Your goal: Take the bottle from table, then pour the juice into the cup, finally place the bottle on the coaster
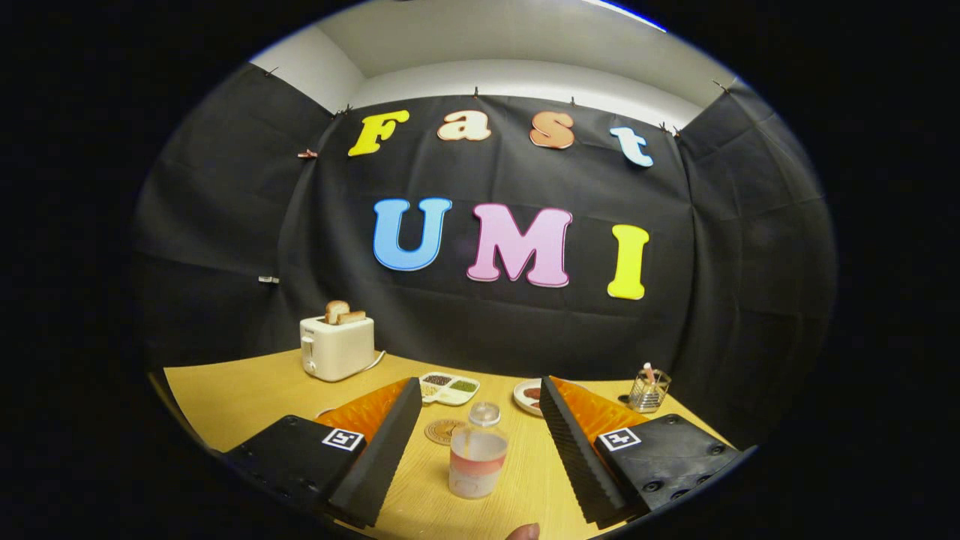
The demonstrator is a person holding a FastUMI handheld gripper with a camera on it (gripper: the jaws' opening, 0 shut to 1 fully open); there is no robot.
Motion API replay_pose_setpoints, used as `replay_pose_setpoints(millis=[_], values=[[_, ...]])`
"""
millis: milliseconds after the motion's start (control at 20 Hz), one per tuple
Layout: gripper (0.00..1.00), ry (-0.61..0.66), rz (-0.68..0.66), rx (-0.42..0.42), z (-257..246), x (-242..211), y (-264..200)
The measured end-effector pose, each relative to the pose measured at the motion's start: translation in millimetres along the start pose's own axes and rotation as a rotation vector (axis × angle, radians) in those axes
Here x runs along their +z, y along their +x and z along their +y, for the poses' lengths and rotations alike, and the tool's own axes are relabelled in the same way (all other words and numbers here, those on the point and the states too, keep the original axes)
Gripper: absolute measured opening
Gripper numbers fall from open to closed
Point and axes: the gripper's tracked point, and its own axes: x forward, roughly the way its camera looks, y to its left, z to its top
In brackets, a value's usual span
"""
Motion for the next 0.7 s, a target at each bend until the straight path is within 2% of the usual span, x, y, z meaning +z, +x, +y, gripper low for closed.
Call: replay_pose_setpoints(millis=[350, 700], values=[[0.97, 0.008, 0.082, -0.032, -1, -88, 21], [0.97, 0.014, 0.082, -0.061, -1, -113, 51]])
